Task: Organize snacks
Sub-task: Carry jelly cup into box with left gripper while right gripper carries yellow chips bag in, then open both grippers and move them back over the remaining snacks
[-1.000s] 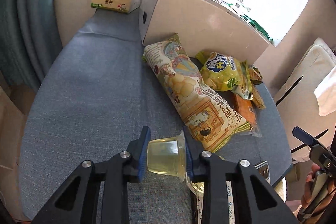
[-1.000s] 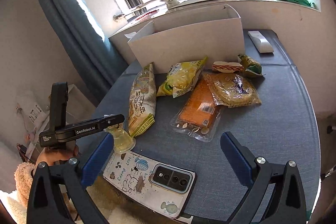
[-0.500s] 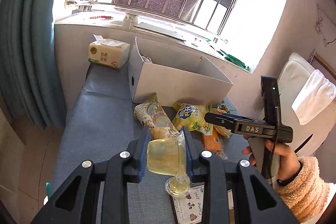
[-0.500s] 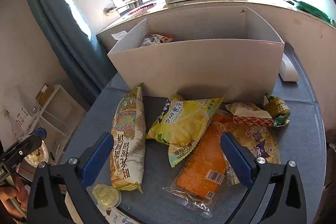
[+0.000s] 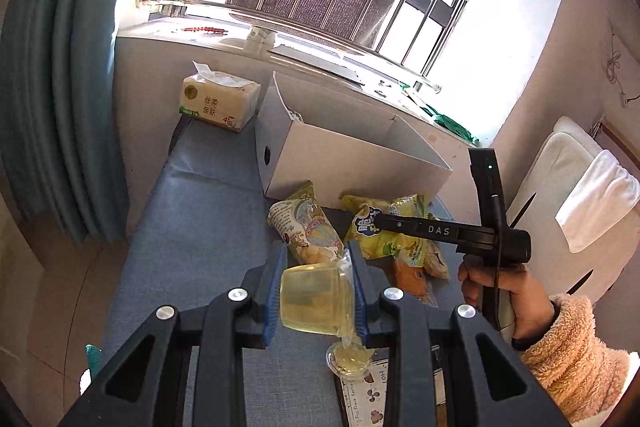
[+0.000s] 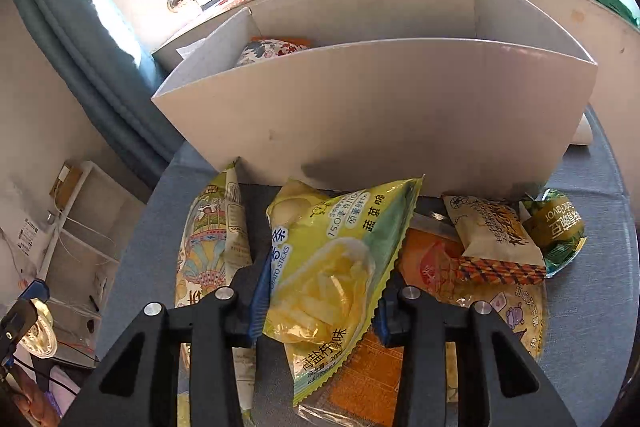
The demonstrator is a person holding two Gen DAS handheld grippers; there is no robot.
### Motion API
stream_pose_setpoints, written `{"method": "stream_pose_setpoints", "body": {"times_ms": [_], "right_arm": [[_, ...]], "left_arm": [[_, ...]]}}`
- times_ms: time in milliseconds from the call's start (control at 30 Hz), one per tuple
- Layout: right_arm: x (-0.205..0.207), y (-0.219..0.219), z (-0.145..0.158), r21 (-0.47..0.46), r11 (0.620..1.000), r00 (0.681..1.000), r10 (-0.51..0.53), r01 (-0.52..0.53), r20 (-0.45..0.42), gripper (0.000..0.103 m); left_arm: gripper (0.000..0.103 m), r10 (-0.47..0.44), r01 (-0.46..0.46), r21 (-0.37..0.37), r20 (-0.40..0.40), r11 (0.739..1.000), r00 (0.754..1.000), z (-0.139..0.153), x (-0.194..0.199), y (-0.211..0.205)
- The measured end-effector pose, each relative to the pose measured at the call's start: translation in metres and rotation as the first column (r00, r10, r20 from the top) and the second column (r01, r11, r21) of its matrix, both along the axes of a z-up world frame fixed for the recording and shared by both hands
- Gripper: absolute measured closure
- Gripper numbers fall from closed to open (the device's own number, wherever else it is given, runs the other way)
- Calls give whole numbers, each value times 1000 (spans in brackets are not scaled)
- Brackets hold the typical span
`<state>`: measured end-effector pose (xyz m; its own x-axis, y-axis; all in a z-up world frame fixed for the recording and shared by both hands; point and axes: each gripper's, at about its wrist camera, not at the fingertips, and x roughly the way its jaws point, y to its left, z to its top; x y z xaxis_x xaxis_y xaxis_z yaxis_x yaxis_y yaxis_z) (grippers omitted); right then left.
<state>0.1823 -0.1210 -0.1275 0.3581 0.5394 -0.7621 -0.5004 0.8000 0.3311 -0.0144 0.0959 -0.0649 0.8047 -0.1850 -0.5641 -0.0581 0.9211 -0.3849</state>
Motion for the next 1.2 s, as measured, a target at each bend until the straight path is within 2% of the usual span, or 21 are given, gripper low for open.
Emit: {"method": "stream_pose_setpoints", "body": {"times_ms": [200,300,400,567,767,800,833,867,900,1000,1100,1200], "right_arm": [[-18,-42,68,116,993,991,-20,5,130,61],[-4,-58,96,178,983,983,-72,41,167,61],[26,-61,114,216,973,977,-120,80,177,61],[92,-52,118,235,963,978,-166,134,126,61],[145,-30,105,174,975,981,-159,138,111,59],[152,-29,102,175,975,983,-154,135,99,55],[157,-28,100,175,975,985,-151,135,80,48],[161,-27,98,179,973,986,-156,143,65,19],[163,-28,98,187,972,986,-158,145,58,0],[156,-36,103,196,969,980,-174,152,99,0],[145,-42,110,177,974,976,-167,142,137,0],[128,-47,123,167,979,972,-151,121,182,0]], "left_arm": [[71,-42,41,17,53,999,998,19,25,-2],[71,-81,77,45,95,996,992,39,55,-8],[71,-126,119,65,117,991,985,57,102,-14],[71,-164,153,103,101,983,981,74,192,-25],[70,-119,110,162,48,981,992,67,267,-34],[68,-103,96,173,31,980,994,64,275,-34],[46,-85,84,177,2,981,996,61,283,-33],[7,-72,75,172,-24,982,997,58,287,-30],[1,-54,57,164,-21,985,998,56,287,-26],[0,-63,66,142,-28,988,998,54,278,-20],[0,-55,56,185,-13,981,998,59,264,-19],[0,-62,59,178,12,982,998,70,248,-16]]}}
